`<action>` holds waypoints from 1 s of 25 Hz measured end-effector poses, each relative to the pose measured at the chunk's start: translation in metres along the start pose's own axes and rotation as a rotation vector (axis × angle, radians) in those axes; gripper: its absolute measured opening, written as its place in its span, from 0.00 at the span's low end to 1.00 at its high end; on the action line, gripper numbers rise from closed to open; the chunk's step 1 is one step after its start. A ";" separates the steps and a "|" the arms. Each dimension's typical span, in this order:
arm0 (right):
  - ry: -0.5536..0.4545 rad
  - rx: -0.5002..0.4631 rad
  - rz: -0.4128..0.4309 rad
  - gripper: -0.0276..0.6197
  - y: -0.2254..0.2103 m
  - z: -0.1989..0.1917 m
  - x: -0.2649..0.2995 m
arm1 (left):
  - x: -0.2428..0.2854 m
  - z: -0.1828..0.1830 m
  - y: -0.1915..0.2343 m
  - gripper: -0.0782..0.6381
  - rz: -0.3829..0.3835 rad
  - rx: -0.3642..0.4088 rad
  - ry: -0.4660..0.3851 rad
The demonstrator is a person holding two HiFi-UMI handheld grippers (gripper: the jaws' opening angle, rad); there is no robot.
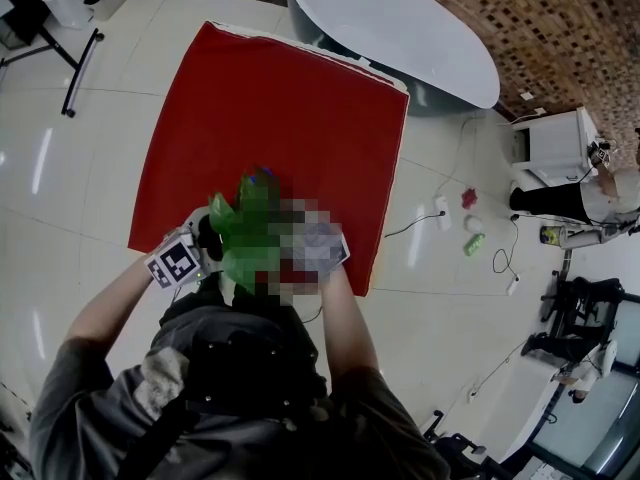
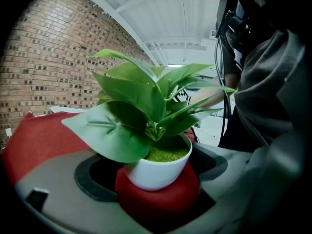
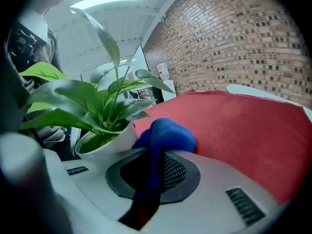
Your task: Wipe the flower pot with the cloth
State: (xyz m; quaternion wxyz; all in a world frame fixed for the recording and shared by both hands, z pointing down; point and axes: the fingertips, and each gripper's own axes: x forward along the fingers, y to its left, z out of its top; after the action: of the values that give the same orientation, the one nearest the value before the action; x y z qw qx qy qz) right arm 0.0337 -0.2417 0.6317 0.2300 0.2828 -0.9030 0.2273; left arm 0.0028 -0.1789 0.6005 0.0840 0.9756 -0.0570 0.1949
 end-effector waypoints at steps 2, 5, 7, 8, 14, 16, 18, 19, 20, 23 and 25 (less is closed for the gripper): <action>0.002 -0.002 -0.022 0.13 0.001 -0.002 -0.004 | -0.001 0.000 -0.001 0.76 0.009 -0.006 -0.004; -0.034 0.035 -0.063 0.13 0.002 0.002 -0.012 | -0.005 0.004 -0.002 0.76 0.030 0.006 -0.023; -0.085 0.091 -0.101 0.13 -0.001 0.008 -0.020 | -0.007 0.006 -0.002 0.76 0.038 0.014 -0.026; -0.108 0.115 -0.126 0.13 -0.004 0.010 -0.026 | -0.007 0.006 -0.002 0.76 0.040 0.019 -0.022; -0.182 0.199 -0.247 0.13 -0.005 0.010 -0.056 | -0.017 -0.005 -0.002 0.78 0.082 0.055 0.007; -0.201 0.216 -0.286 0.13 -0.001 0.009 -0.068 | -0.023 -0.011 -0.005 0.78 0.093 0.046 0.017; -0.223 0.235 -0.328 0.13 0.007 0.008 -0.080 | -0.034 -0.017 -0.012 0.78 0.095 0.020 0.024; -0.233 0.244 -0.349 0.13 0.012 0.008 -0.086 | -0.041 -0.019 -0.017 0.78 0.098 0.006 0.023; -0.242 0.251 -0.369 0.13 0.018 0.007 -0.093 | -0.049 -0.021 -0.020 0.78 0.106 -0.008 0.016; -0.261 0.255 -0.432 0.13 0.038 0.003 -0.112 | -0.083 -0.017 -0.025 0.78 0.168 -0.053 -0.037; -0.275 0.239 -0.482 0.13 0.056 0.001 -0.125 | -0.111 -0.010 -0.025 0.78 0.231 -0.089 -0.095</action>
State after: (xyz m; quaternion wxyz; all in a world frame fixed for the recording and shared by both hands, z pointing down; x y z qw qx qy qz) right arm 0.0906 -0.1499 0.5467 0.1179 0.5423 -0.7994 0.2302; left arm -0.0992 -0.1442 0.5630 0.1016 0.9659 -0.1814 0.1542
